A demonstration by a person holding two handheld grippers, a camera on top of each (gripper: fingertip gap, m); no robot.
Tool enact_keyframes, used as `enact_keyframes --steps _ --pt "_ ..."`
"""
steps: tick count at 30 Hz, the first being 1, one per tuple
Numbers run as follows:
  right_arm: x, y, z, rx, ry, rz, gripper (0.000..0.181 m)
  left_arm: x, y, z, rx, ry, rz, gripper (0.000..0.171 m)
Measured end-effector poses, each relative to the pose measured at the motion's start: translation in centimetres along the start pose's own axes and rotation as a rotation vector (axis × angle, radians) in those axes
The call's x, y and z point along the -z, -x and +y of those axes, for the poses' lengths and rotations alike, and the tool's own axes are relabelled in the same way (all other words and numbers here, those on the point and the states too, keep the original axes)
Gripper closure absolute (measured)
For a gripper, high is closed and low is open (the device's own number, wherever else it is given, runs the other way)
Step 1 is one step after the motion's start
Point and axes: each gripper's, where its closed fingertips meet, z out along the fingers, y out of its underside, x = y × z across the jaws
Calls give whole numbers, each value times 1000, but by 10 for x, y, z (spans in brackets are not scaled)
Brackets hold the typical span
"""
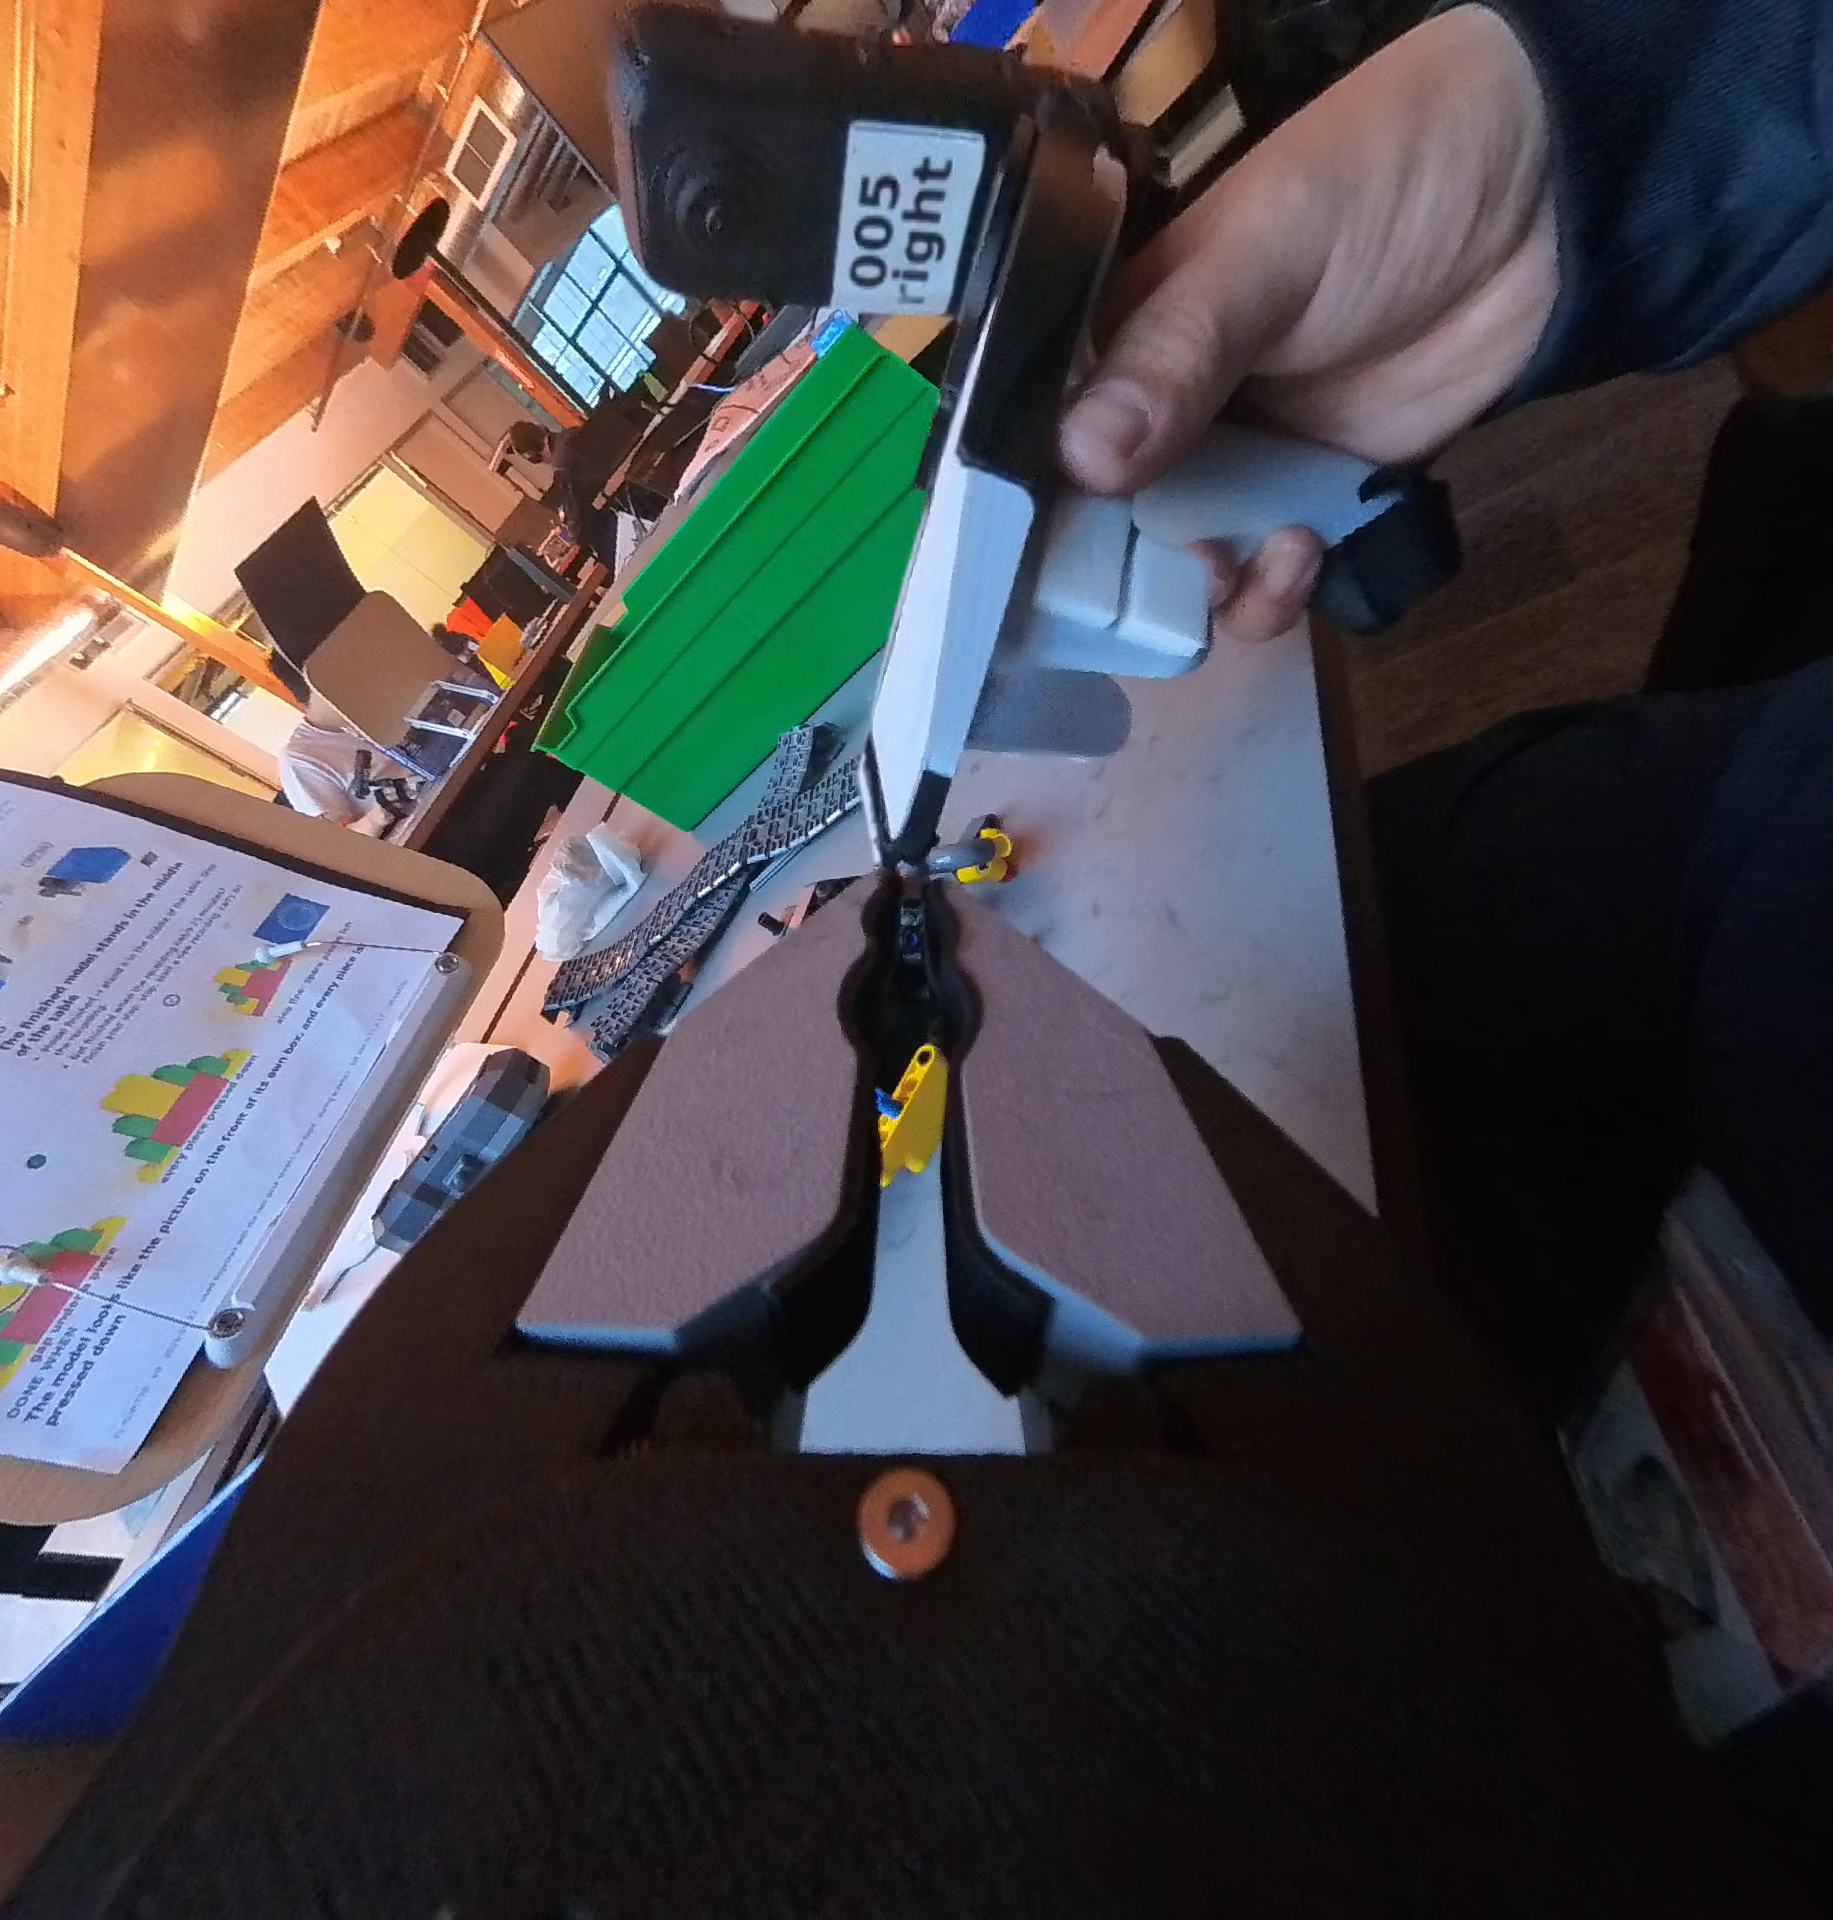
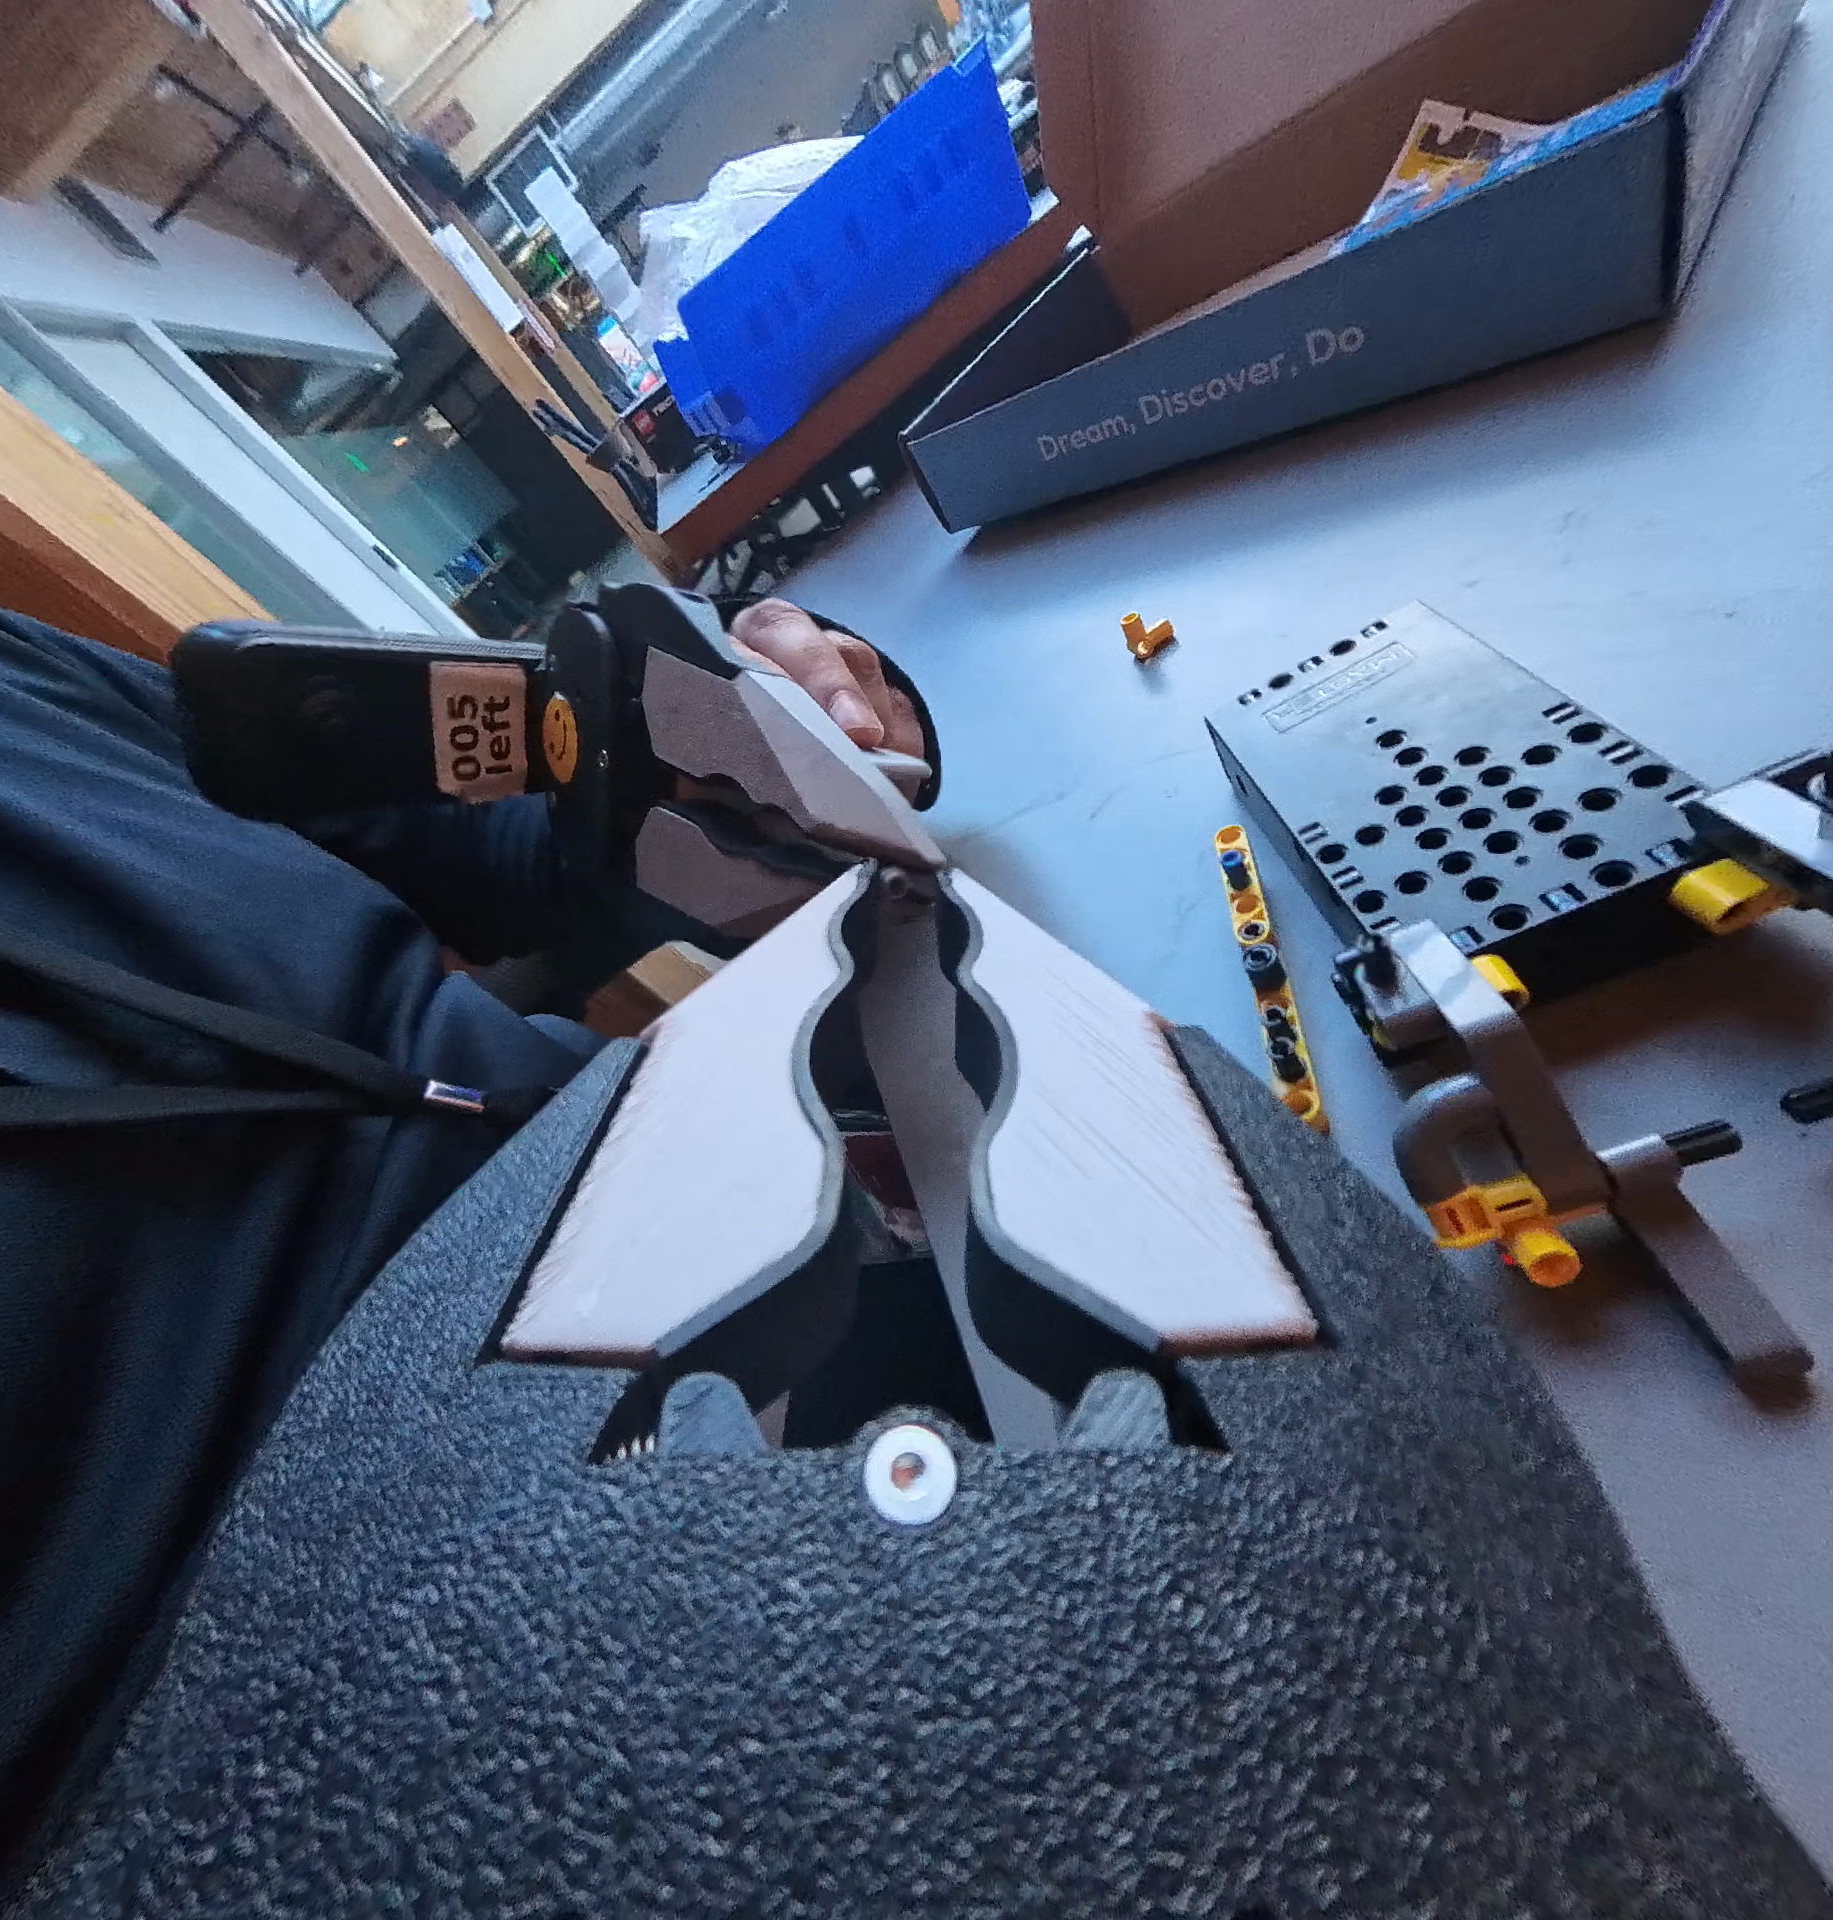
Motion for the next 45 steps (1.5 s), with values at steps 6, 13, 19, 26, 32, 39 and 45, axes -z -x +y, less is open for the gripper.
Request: enact_keyframes --steps 6,13,19,26,32,39,45 --pt "-2 -5 7 -42 4 5 170 -4 4 8 -40 67 -54 169" --pt "-2 -6 5 -55 -11 0 169 -4 5 10 -35 74 -58 170" --pt "-5 -5 3 -74 -37 -25 171 -4 0 9 -73 77 -50 170" --pt "-6 -18 6 21 -15 126 179 -8 1 19 -77 145 -67 169" --pt "-4 -19 -1 68 -41 161 179 -9 5 23 -64 166 -86 169" --pt "54 -34 -59 179 -139 291 179 -11 7 30 -6 188 -70 170" --pt "240 -121 -185 390 -141 873 179 -11 14 37 112 204 -64 160"
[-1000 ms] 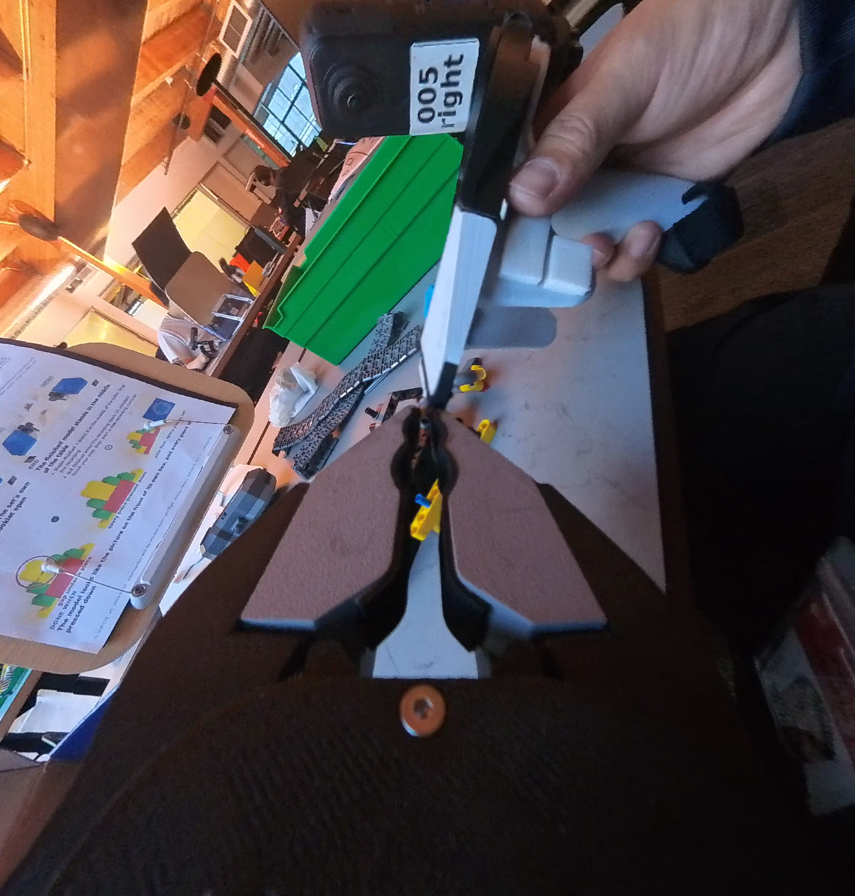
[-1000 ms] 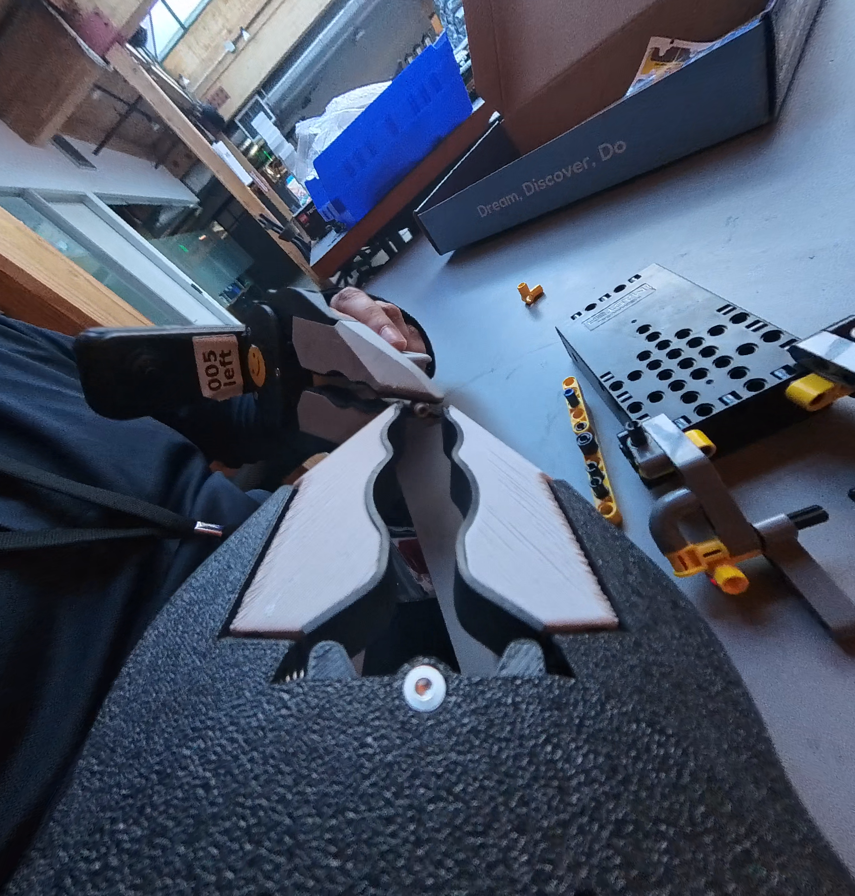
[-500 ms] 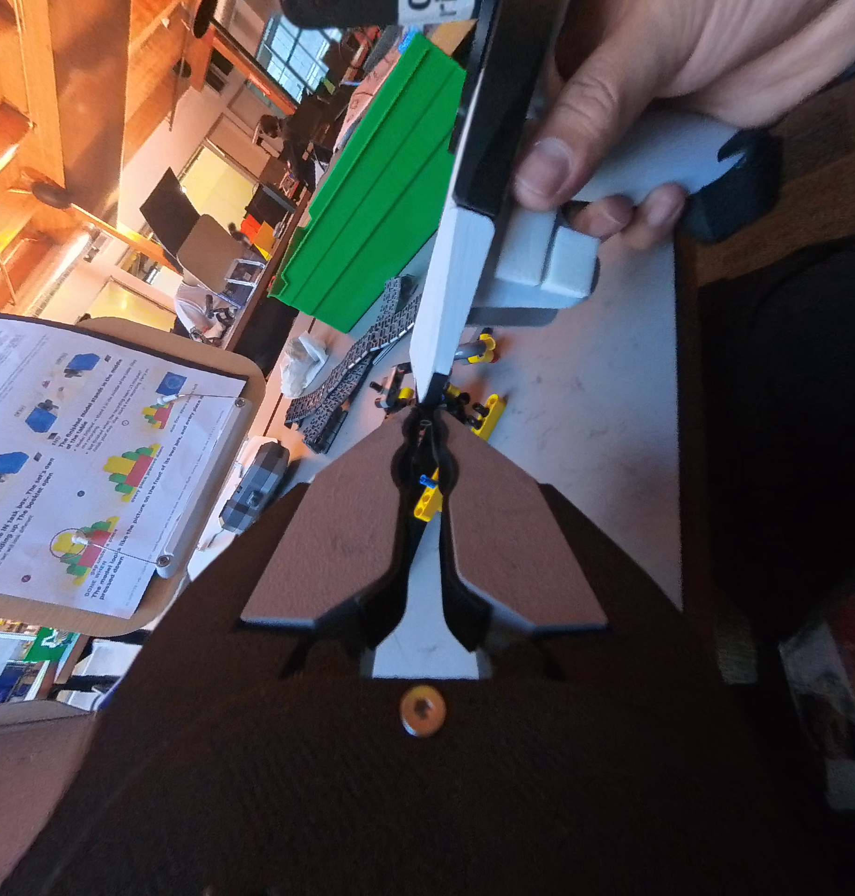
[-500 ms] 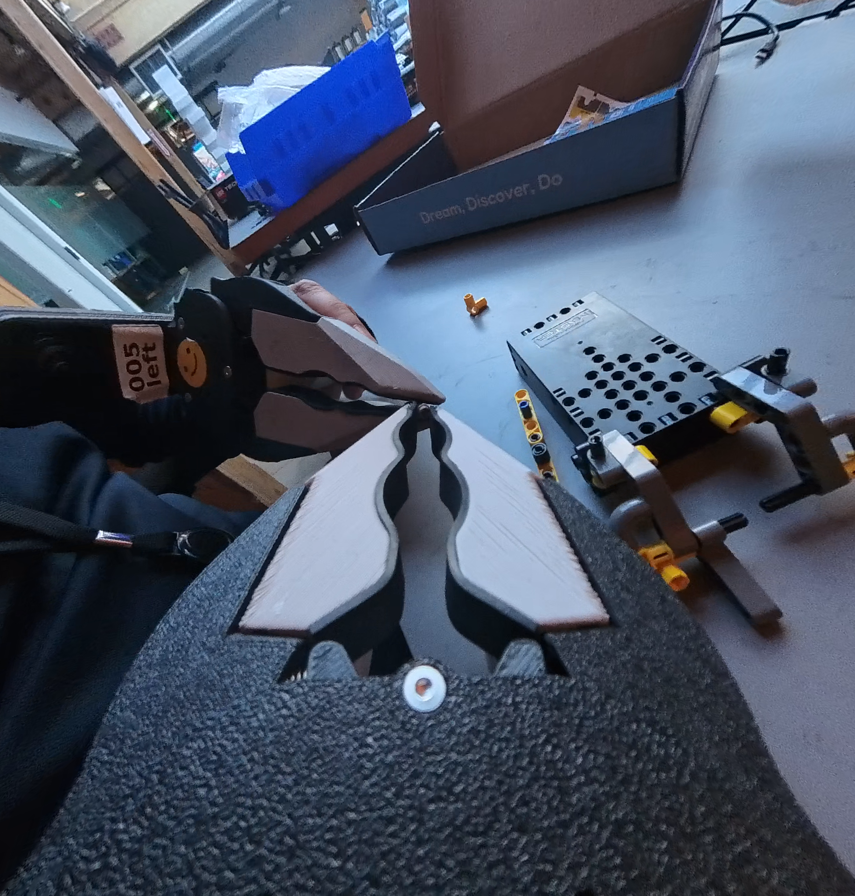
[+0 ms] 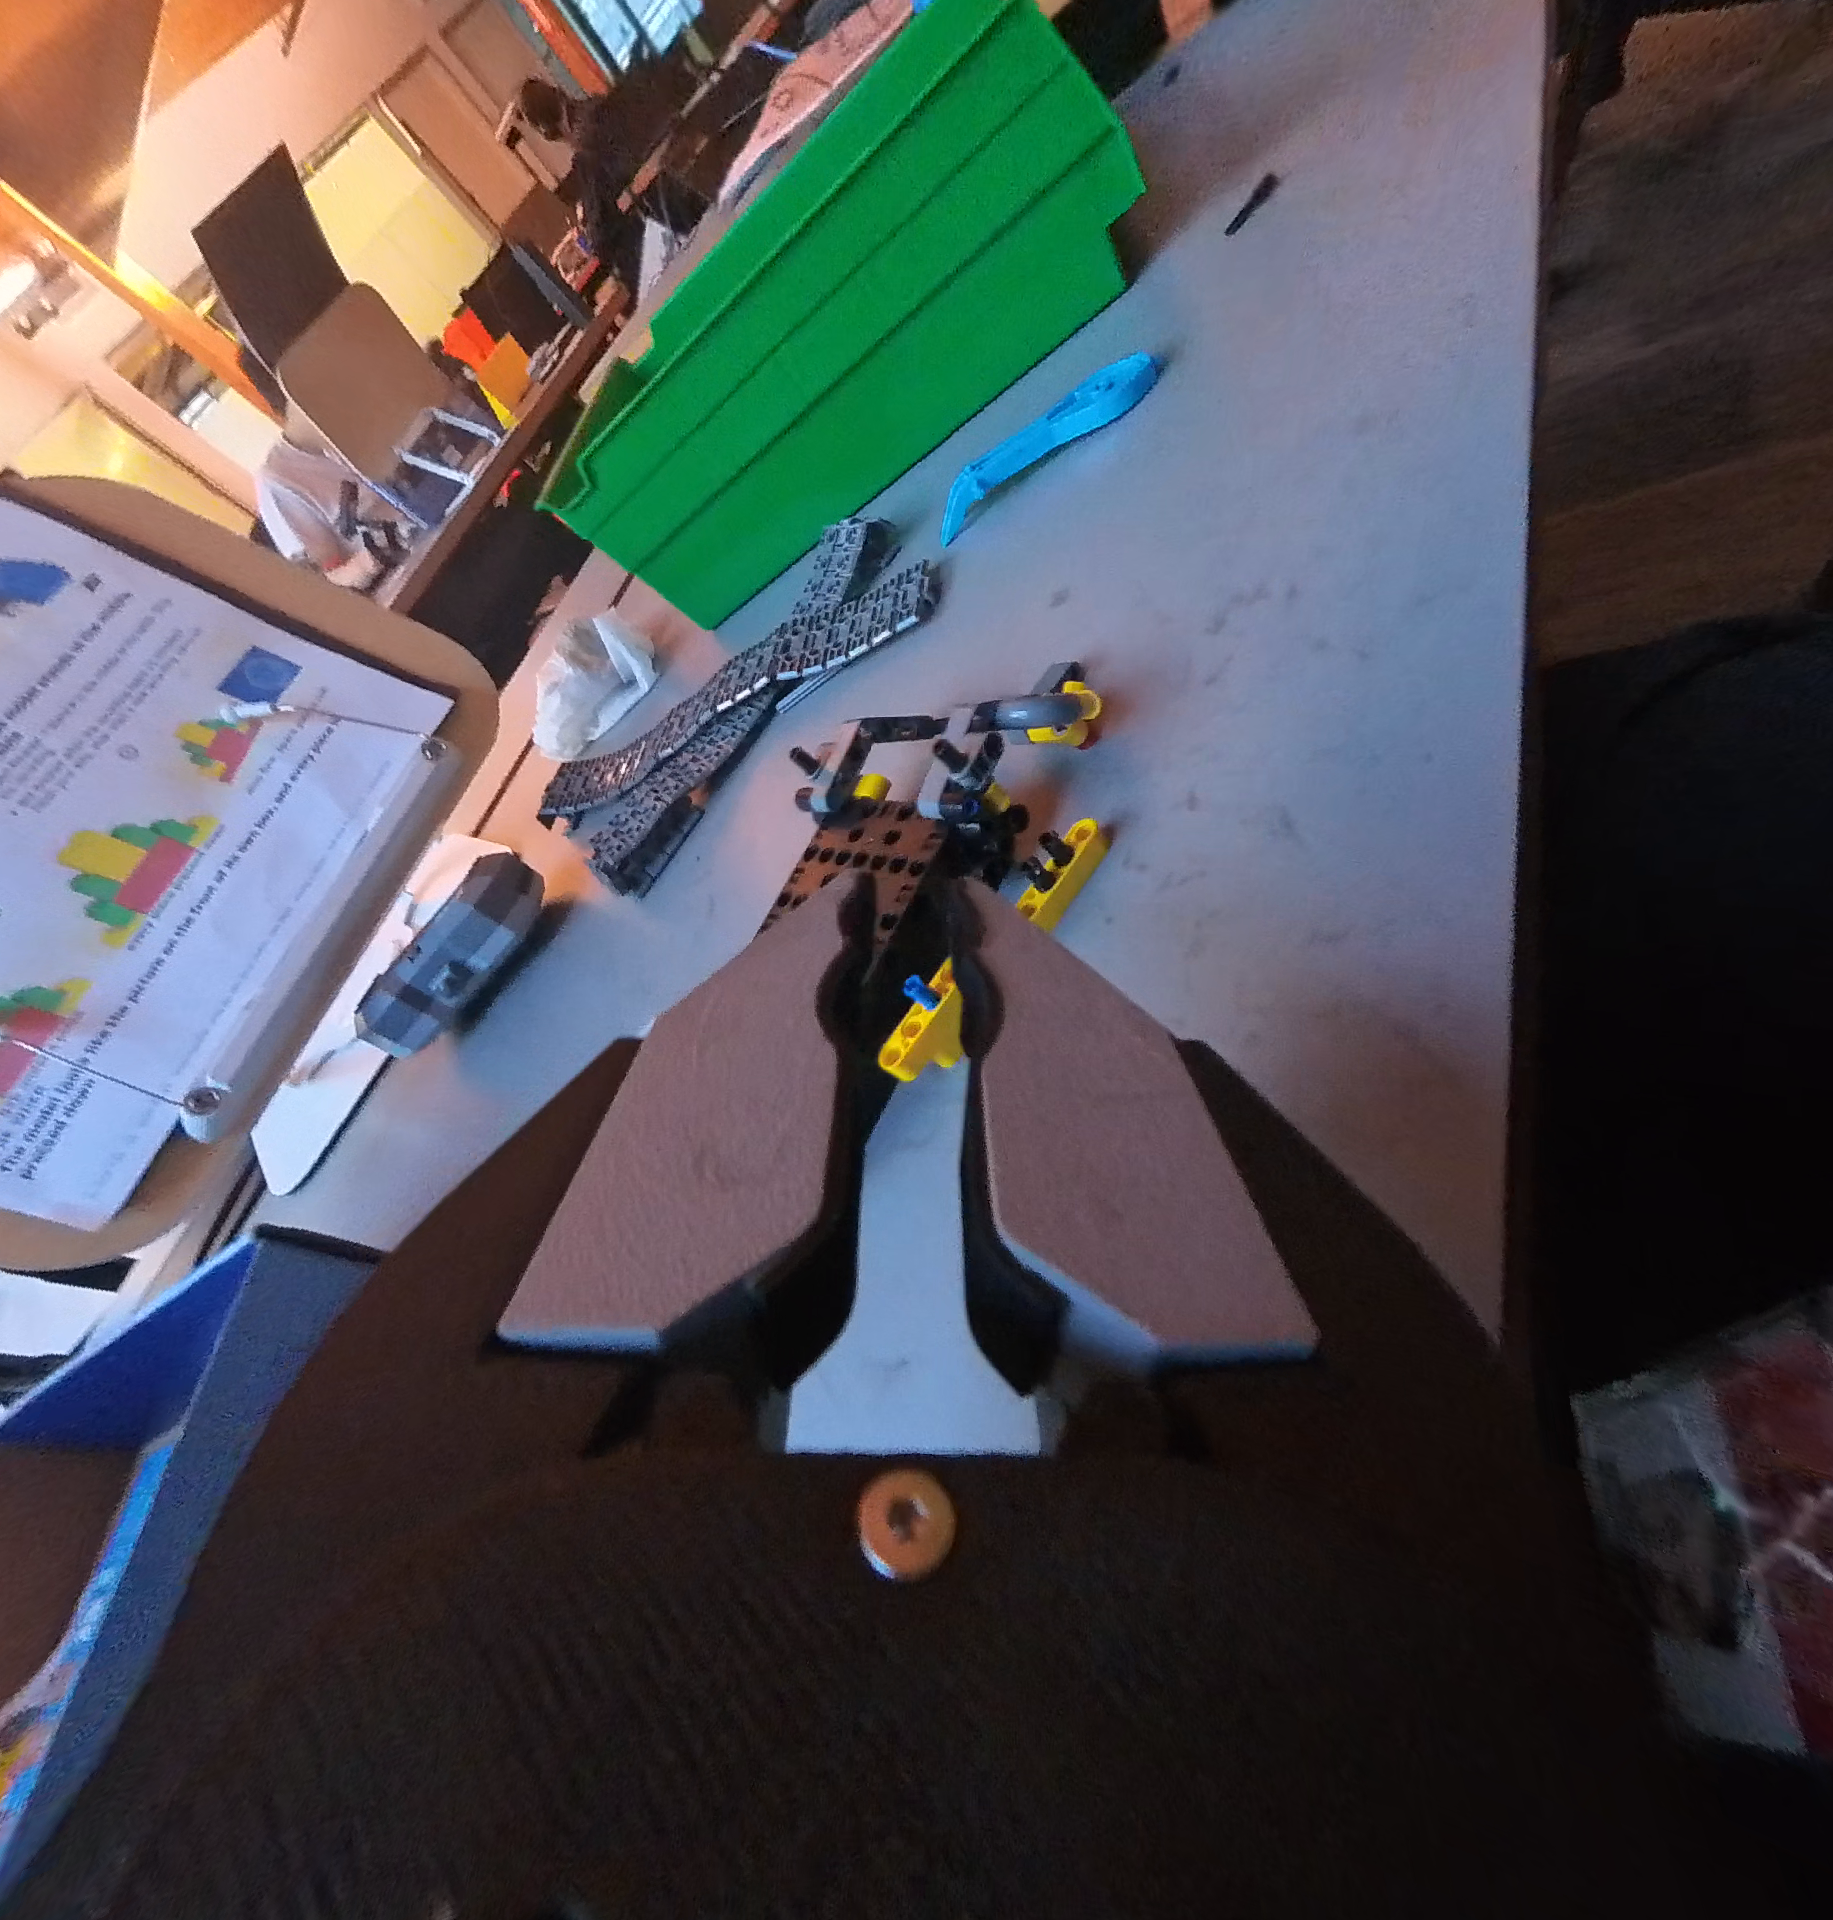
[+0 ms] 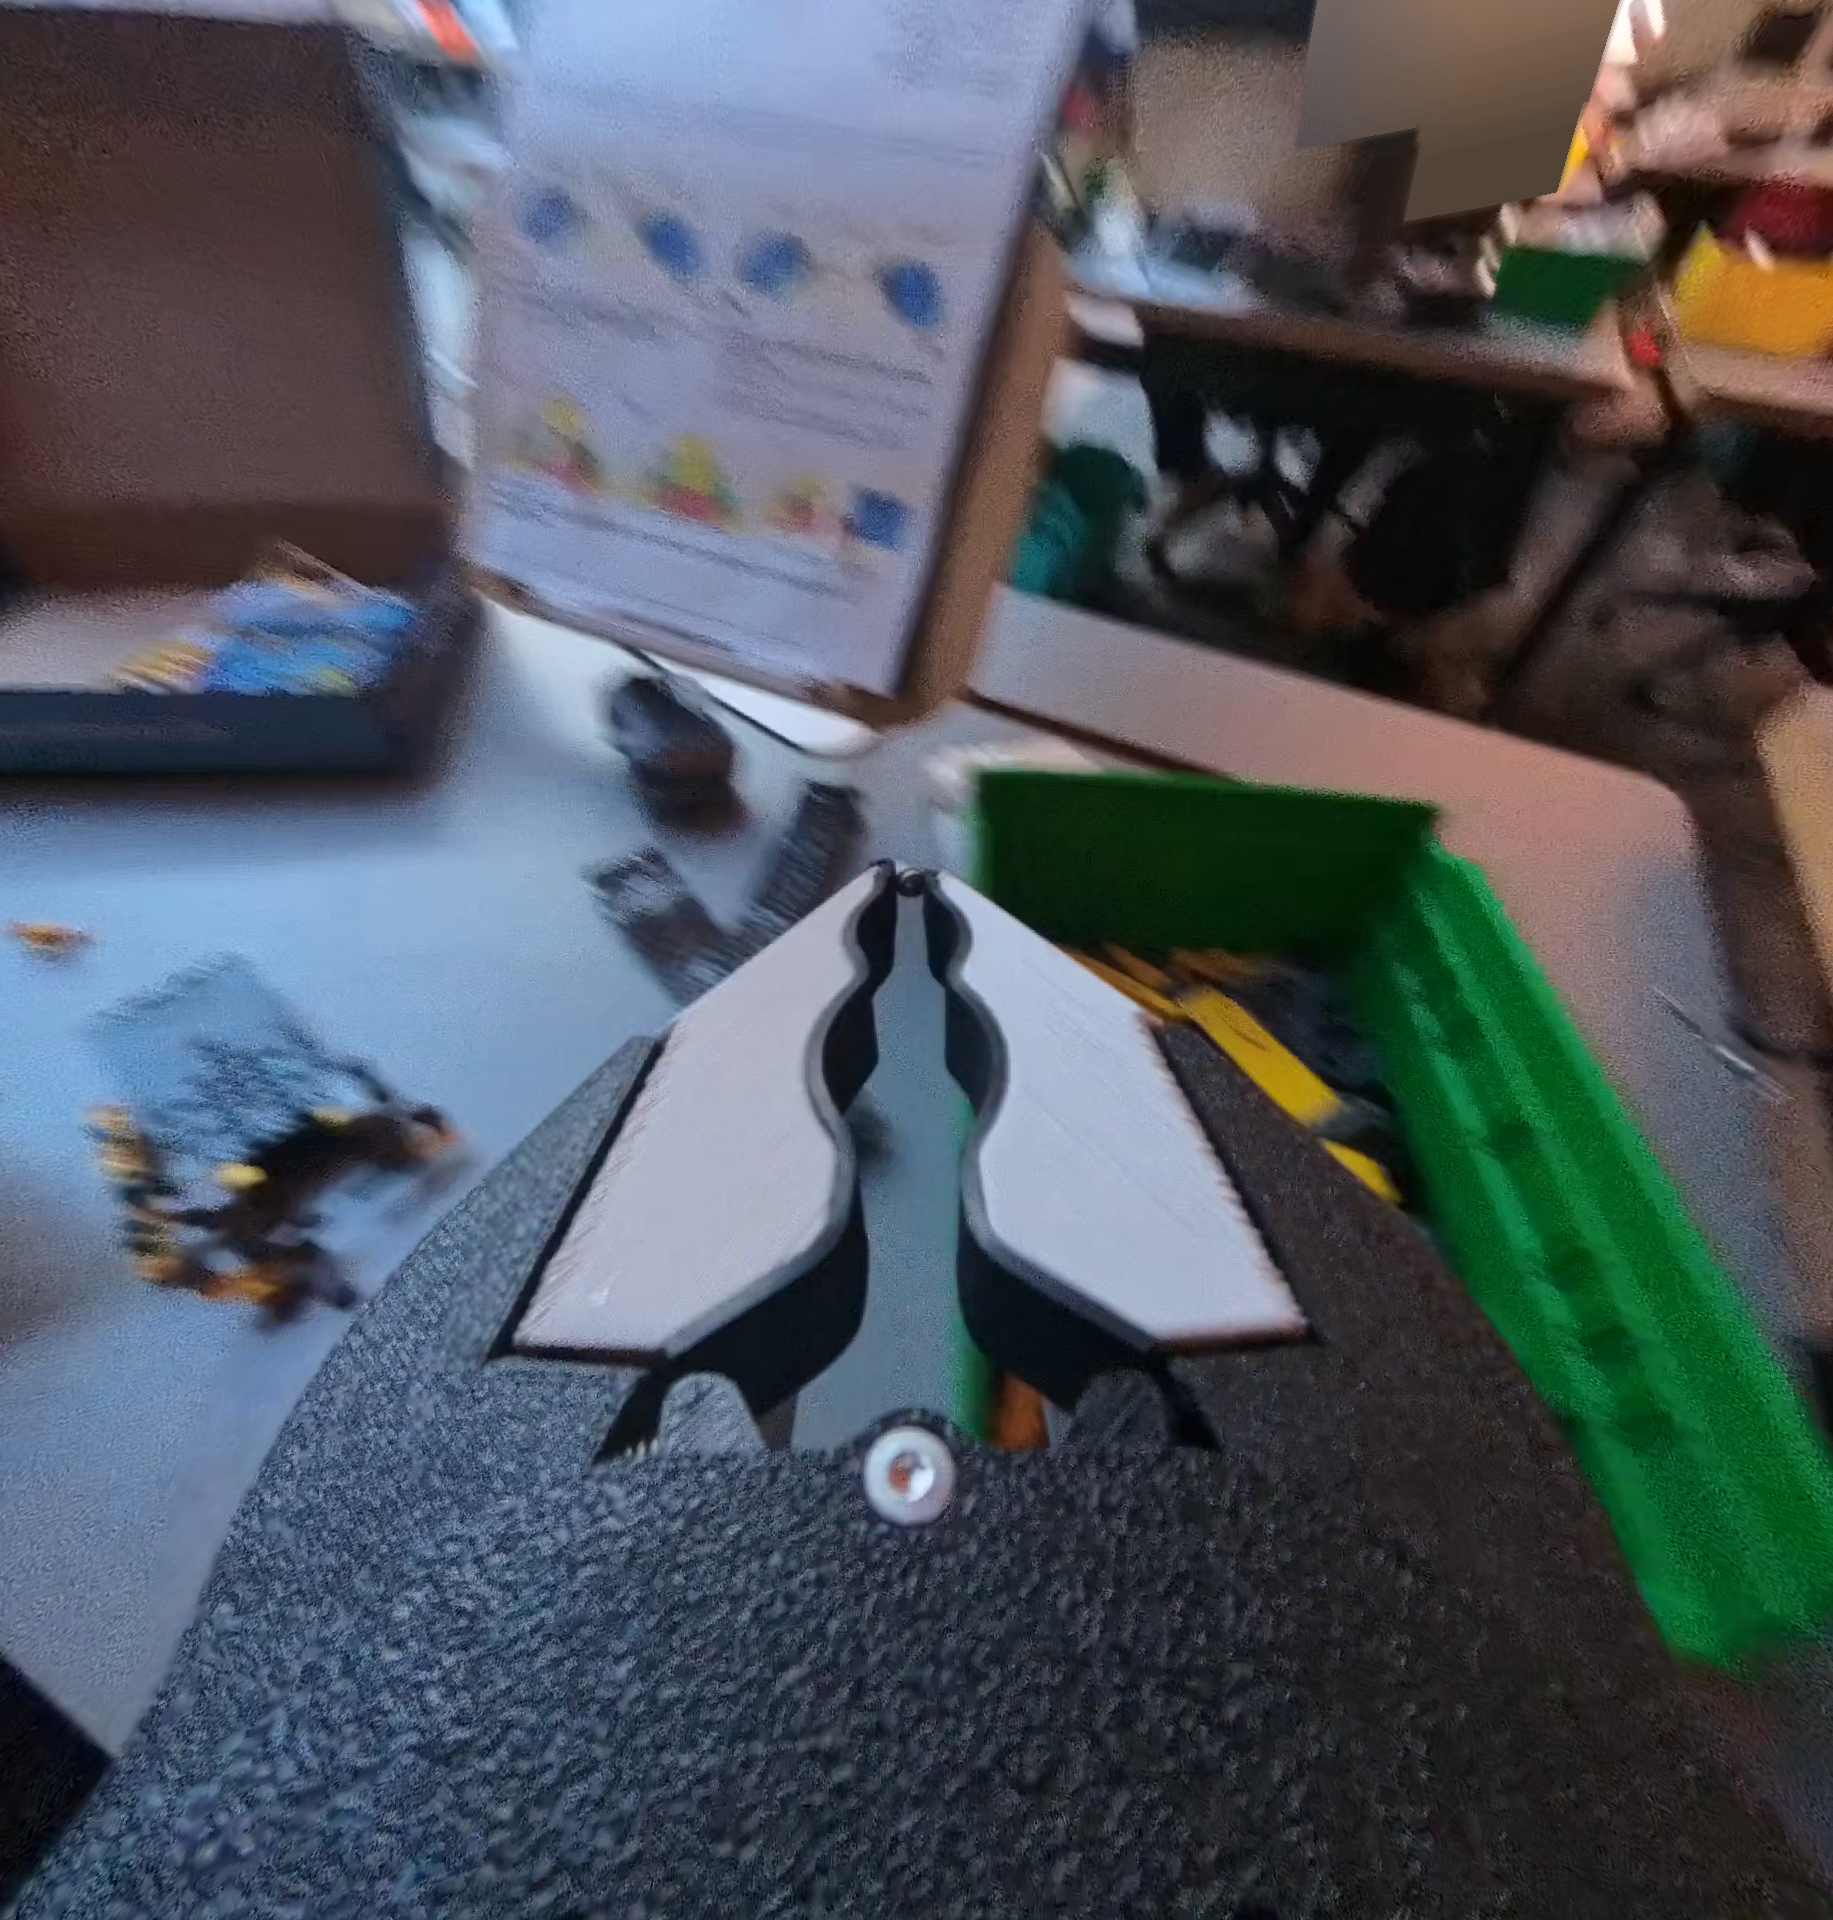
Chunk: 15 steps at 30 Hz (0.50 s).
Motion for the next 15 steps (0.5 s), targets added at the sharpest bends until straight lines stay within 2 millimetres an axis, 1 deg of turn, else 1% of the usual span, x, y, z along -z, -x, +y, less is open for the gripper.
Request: enact_keyframes --steps 1,2,3,4,5,7,9,11,12,13,15 --pt "-1 -30 9 4 90 44 179 0 1 1 23 0 4 158" --pt "-4 -52 24 -2 201 59 178 0 3 1 46 -4 5 155" --pt "-5 -68 38 -3 290 65 178 1 5 1 67 -9 5 153" --pt "-5 -79 47 6 336 74 177 2 8 0 85 -17 3 153" --pt "-5 -86 52 13 353 76 176 3 10 0 101 -21 -1 152" --pt "-3 -88 64 -24 390 29 167 7 15 5 133 -11 -13 152" --pt "-3 -86 82 -65 450 -22 160 13 24 15 166 19 -31 152" --pt "-4 -95 98 -51 501 -4 160 23 34 28 213 42 -50 152" --pt "-4 -101 100 -46 494 22 161 29 38 34 233 49 -45 154" --pt "-4 -101 96 -63 458 29 160 35 39 38 246 51 -31 157" --pt "-2 -85 73 -121 323 -11 162 48 52 53 262 77 -70 157"
